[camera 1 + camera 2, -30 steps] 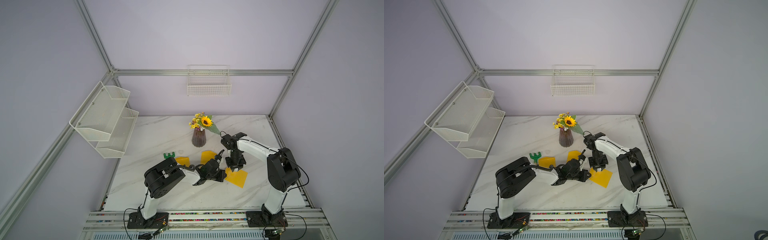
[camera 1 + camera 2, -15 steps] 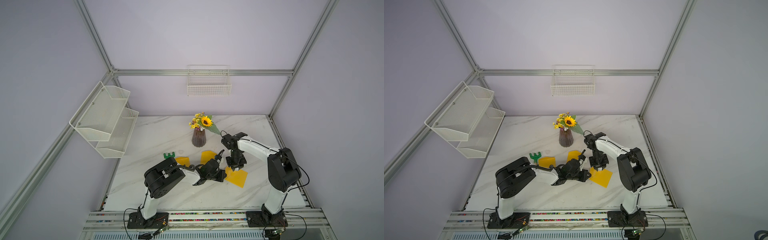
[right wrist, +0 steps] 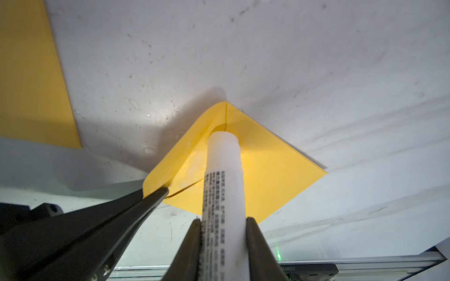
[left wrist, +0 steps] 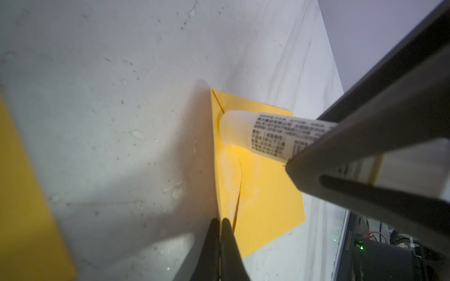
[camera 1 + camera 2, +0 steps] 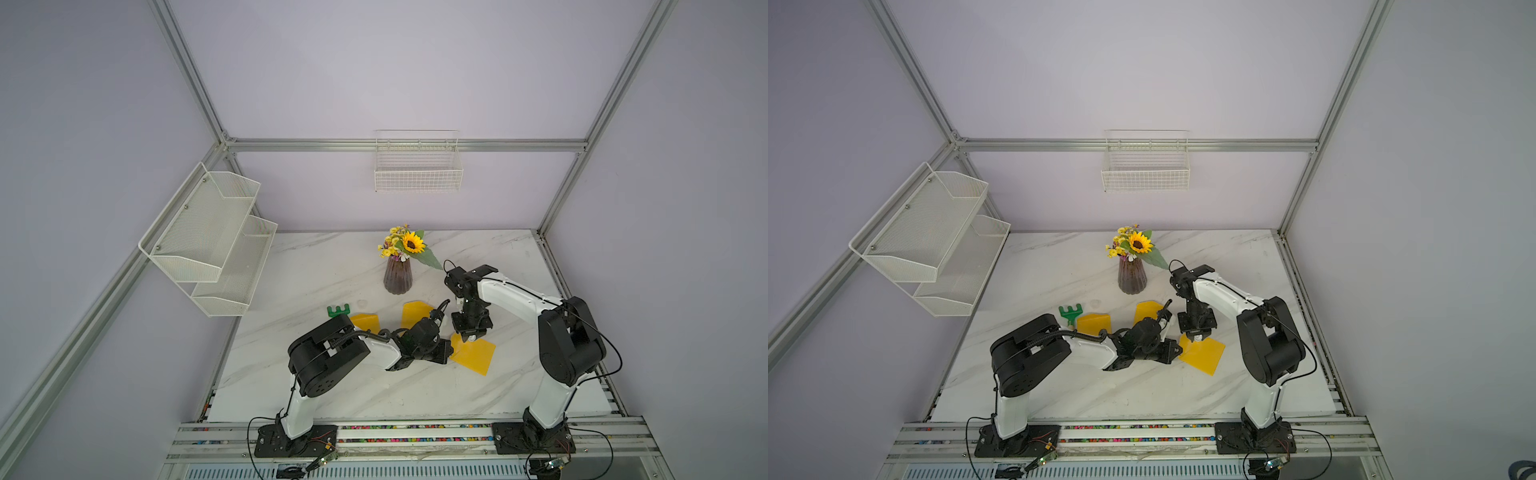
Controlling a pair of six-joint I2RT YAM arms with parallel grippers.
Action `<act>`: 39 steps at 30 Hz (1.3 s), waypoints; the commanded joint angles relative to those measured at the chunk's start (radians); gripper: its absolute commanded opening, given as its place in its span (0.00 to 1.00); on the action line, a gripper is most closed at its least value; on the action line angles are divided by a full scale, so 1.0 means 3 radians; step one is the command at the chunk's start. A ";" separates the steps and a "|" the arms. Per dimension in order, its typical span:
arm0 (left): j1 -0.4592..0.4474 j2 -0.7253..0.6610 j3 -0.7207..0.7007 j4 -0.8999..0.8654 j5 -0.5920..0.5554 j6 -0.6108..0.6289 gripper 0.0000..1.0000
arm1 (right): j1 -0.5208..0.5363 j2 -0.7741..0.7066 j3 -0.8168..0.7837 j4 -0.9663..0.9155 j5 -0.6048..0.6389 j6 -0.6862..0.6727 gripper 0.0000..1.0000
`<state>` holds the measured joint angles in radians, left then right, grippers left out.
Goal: Seal the envelope with a glue stick
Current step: Apply the envelope at the center of the board, then seal the envelope at the center of the board.
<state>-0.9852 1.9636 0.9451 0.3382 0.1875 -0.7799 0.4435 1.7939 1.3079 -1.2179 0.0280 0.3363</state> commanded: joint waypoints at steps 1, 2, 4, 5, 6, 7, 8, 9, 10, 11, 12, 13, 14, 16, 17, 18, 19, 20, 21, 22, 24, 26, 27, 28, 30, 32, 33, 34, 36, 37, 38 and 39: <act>-0.0020 -0.0096 0.0025 -0.0626 -0.0236 0.0207 0.00 | -0.0124 -0.0293 0.0031 0.0066 0.0078 0.0045 0.00; -0.0020 -0.0122 0.0071 -0.0763 -0.0283 0.0290 0.00 | -0.0153 -0.0359 0.0052 0.0063 0.0015 0.0042 0.00; -0.0019 -0.0190 0.0180 -0.1134 -0.0410 0.0415 0.00 | -0.0220 -0.0481 0.0054 0.0088 -0.0147 0.0016 0.00; -0.0019 -0.0222 0.0220 -0.1287 -0.0443 0.0489 0.00 | -0.0270 -0.0534 0.0049 0.0098 -0.0241 -0.0003 0.00; -0.0020 -0.0252 0.0237 -0.1418 -0.0461 0.0534 0.00 | -0.0305 -0.0579 0.0041 0.0097 -0.0307 -0.0016 0.00; -0.0019 -0.0281 0.0235 -0.1502 -0.0469 0.0561 0.00 | -0.0342 -0.0612 0.0043 0.0086 -0.0343 -0.0030 0.00; -0.0019 -0.0312 0.0209 -0.1561 -0.0443 0.0577 0.00 | -0.0379 -0.0652 0.0028 0.0082 -0.0373 -0.0048 0.00; -0.0020 -0.0349 0.0191 -0.1608 -0.0408 0.0592 0.00 | -0.0425 -0.0686 0.0019 0.0081 -0.0410 -0.0065 0.00; -0.0027 -0.0374 0.0167 -0.1640 -0.0373 0.0596 0.03 | -0.0458 -0.0714 0.0010 0.0081 -0.0432 -0.0085 0.00; -0.0027 -0.0407 0.0142 -0.1651 -0.0326 0.0612 0.07 | -0.0486 -0.0737 0.0003 0.0081 -0.0442 -0.0102 0.00; -0.0025 -0.0443 0.0129 -0.1666 -0.0299 0.0626 0.15 | -0.0510 -0.0756 0.0002 0.0084 -0.0451 -0.0118 0.00; -0.0028 -0.0471 0.0122 -0.1679 -0.0294 0.0636 0.25 | -0.0523 -0.0763 0.0002 0.0083 -0.0464 -0.0128 0.00; -0.0026 -0.0503 0.0127 -0.1687 -0.0297 0.0653 0.32 | -0.0534 -0.0774 -0.0006 0.0081 -0.0476 -0.0142 0.00; -0.0025 -0.0544 0.0205 -0.1790 -0.0343 0.0723 0.39 | -0.0543 -0.0787 -0.0017 0.0084 -0.0492 -0.0159 0.00; -0.0024 -0.0553 0.0267 -0.1864 -0.0371 0.0760 0.40 | -0.0546 -0.0799 -0.0027 0.0089 -0.0495 -0.0162 0.00; -0.0022 -0.0554 0.0346 -0.1950 -0.0398 0.0786 0.41 | -0.0553 -0.0817 -0.0034 0.0083 -0.0494 -0.0170 0.00; -0.0019 -0.0553 0.0398 -0.1994 -0.0417 0.0815 0.41 | -0.0558 -0.0831 -0.0039 0.0084 -0.0496 -0.0172 0.00; -0.0014 -0.0551 0.0464 -0.2039 -0.0442 0.0847 0.40 | -0.0559 -0.0846 -0.0044 0.0087 -0.0502 -0.0176 0.00; -0.0014 -0.0544 0.0521 -0.2075 -0.0472 0.0872 0.39 | -0.0564 -0.0861 -0.0050 0.0096 -0.0505 -0.0189 0.00; 0.0000 -0.0524 0.0569 -0.2096 -0.0494 0.0888 0.38 | -0.0568 -0.0871 -0.0052 0.0094 -0.0510 -0.0195 0.00; 0.0025 -0.0457 0.0692 -0.2141 -0.0495 0.0916 0.35 | -0.0577 -0.0882 -0.0063 0.0097 -0.0503 -0.0215 0.00; 0.0059 -0.0382 0.0795 -0.2164 -0.0446 0.0933 0.35 | -0.0578 -0.0892 -0.0075 0.0102 -0.0501 -0.0226 0.00; 0.0078 -0.0345 0.0841 -0.2165 -0.0410 0.0938 0.35 | -0.0574 -0.0900 -0.0079 0.0106 -0.0510 -0.0223 0.00; 0.0090 -0.0323 0.0870 -0.2147 -0.0380 0.0938 0.34 | -0.0573 -0.0903 -0.0079 0.0112 -0.0518 -0.0226 0.00; 0.0122 -0.0288 0.0930 -0.2125 -0.0338 0.0938 0.33 | -0.0578 -0.0917 -0.0076 0.0117 -0.0525 -0.0223 0.00; 0.0151 -0.0254 0.0989 -0.2130 -0.0312 0.0946 0.32 | -0.0574 -0.0930 -0.0068 0.0117 -0.0528 -0.0231 0.00; 0.0160 -0.0229 0.1020 -0.2145 -0.0303 0.0952 0.31 | -0.0573 -0.0937 -0.0062 0.0122 -0.0529 -0.0231 0.00; 0.0172 -0.0210 0.1039 -0.2155 -0.0295 0.0958 0.31 | -0.0574 -0.0938 -0.0059 0.0122 -0.0528 -0.0234 0.00; 0.0204 -0.0169 0.1068 -0.2160 -0.0278 0.0958 0.30 | -0.0577 -0.0946 -0.0063 0.0122 -0.0538 -0.0236 0.00; 0.0212 -0.0148 0.1080 -0.2159 -0.0263 0.0958 0.30 | -0.0575 -0.0949 -0.0060 0.0124 -0.0543 -0.0236 0.00; 0.0230 -0.0128 0.1092 -0.2159 -0.0234 0.0963 0.29 | -0.0574 -0.0953 -0.0061 0.0125 -0.0554 -0.0236 0.00; 0.0236 -0.0116 0.1103 -0.2159 -0.0217 0.0968 0.29 | -0.0574 -0.0957 -0.0063 0.0123 -0.0558 -0.0236 0.00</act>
<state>-0.9237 1.9217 1.2434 -0.3035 0.0975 -0.5106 0.2756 1.5330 1.2907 -1.1965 -0.1268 0.2771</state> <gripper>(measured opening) 0.293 0.286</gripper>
